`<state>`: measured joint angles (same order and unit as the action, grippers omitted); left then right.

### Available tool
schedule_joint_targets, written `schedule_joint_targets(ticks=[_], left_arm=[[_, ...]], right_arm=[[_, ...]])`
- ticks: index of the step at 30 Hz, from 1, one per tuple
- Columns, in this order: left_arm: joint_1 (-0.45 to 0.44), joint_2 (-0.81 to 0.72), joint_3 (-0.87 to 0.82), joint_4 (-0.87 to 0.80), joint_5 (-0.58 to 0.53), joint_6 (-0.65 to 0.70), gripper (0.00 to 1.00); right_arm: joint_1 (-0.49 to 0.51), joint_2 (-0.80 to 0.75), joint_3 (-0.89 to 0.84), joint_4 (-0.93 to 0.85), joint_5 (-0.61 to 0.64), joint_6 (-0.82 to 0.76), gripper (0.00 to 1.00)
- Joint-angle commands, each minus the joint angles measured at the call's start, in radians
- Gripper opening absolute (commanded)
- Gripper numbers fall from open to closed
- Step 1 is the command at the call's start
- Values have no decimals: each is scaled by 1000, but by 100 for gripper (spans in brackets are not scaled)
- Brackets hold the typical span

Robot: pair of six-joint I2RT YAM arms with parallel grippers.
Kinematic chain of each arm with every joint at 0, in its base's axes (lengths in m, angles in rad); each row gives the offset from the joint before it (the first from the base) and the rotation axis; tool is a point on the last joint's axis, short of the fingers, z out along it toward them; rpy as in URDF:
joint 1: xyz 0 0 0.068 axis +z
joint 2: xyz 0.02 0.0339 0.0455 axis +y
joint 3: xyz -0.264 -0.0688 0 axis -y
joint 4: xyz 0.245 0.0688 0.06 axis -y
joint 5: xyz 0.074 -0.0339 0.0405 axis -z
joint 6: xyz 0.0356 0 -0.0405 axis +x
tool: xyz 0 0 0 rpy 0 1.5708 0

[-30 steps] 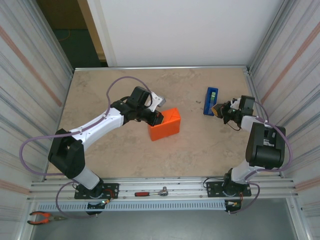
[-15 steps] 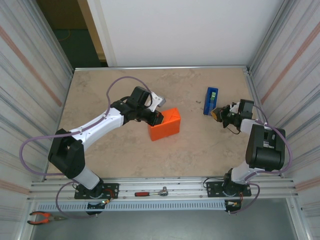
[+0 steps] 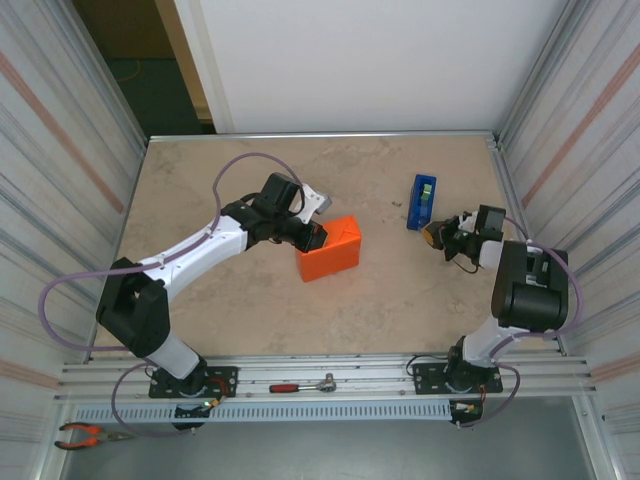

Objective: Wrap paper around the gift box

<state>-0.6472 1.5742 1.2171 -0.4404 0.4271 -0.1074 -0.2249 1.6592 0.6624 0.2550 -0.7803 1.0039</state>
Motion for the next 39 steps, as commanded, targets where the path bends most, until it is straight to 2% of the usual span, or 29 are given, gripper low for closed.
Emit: schedule_joint_targets(ticks=[1,9,19,30,35,39], left_arm=[[-6,58,-49,-77,-26,20,0],[-8,56,-50,-78,-27,21,0],[-8,55,-48,-80,-29,23,0],[-9,53,-50,-81,-28,21,0],[-11,49,-52,-79,-30,20,0],[-11,49,-52,-80,-31,20,0]], right_arm=[[-1,77,-5,4,-12,38,0],[52,170,9,84,-10,88,0],[72,161,-9,129,-15,111,0],[102,-66,60,-86,-41,38,0],[178,-204,99,-213,-36,10,0],[282,-308,137,-301,-8,10,0]])
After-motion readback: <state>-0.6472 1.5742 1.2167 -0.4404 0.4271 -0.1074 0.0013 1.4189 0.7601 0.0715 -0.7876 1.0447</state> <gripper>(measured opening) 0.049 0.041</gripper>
